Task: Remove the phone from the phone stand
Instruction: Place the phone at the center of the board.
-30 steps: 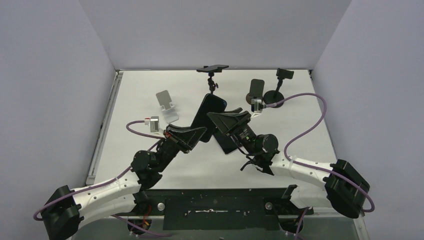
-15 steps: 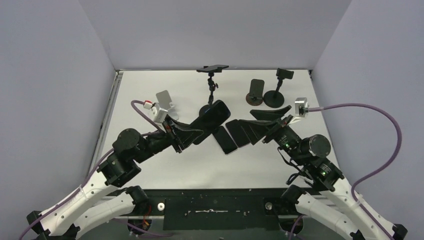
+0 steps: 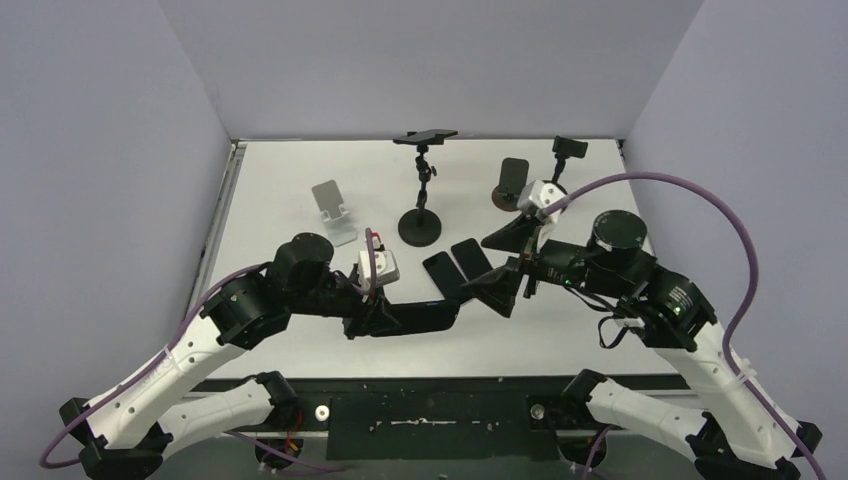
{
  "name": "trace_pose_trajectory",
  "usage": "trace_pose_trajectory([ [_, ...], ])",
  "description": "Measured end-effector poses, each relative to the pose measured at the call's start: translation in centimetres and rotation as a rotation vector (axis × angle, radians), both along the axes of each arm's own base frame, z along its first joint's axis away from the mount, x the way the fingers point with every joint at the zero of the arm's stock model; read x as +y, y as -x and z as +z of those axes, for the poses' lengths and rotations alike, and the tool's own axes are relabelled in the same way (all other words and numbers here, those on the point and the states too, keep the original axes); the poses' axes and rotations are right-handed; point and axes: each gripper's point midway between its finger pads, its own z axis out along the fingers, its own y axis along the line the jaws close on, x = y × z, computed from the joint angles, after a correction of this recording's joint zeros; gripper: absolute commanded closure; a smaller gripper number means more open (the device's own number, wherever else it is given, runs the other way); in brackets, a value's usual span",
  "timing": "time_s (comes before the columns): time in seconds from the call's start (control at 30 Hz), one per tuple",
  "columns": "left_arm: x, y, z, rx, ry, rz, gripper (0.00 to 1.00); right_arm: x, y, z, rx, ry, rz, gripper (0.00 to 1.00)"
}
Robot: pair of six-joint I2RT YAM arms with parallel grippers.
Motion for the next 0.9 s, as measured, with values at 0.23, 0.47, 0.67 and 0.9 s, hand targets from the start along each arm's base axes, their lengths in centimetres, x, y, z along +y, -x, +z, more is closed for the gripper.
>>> trace_pose_trajectory([
  [0.23,-0.2,0.5,-0.4,-0.096,-0.030,-0.145,1.00,2.1,2.4,-6.6,0.129,0.226,0.238,0.13],
  [0.47,-1.1,0.2,0.9,-0.181,-0.016,-0.229,1.00,3.3,4.3,-10.9,0.220,0.305,0.375,0.20],
  [0.67,-1.2,0.3,0.9,-0.201,-0.013,-0.258,1.00,4.5,4.3,-12.8,0.251,0.352,0.414,0.41],
  [0.9,-1.4,0.3,0.8,-0.204,-0.011,-0.273,1.00,5.1,4.4,-12.8,0.246,0.340,0.430,0.85],
])
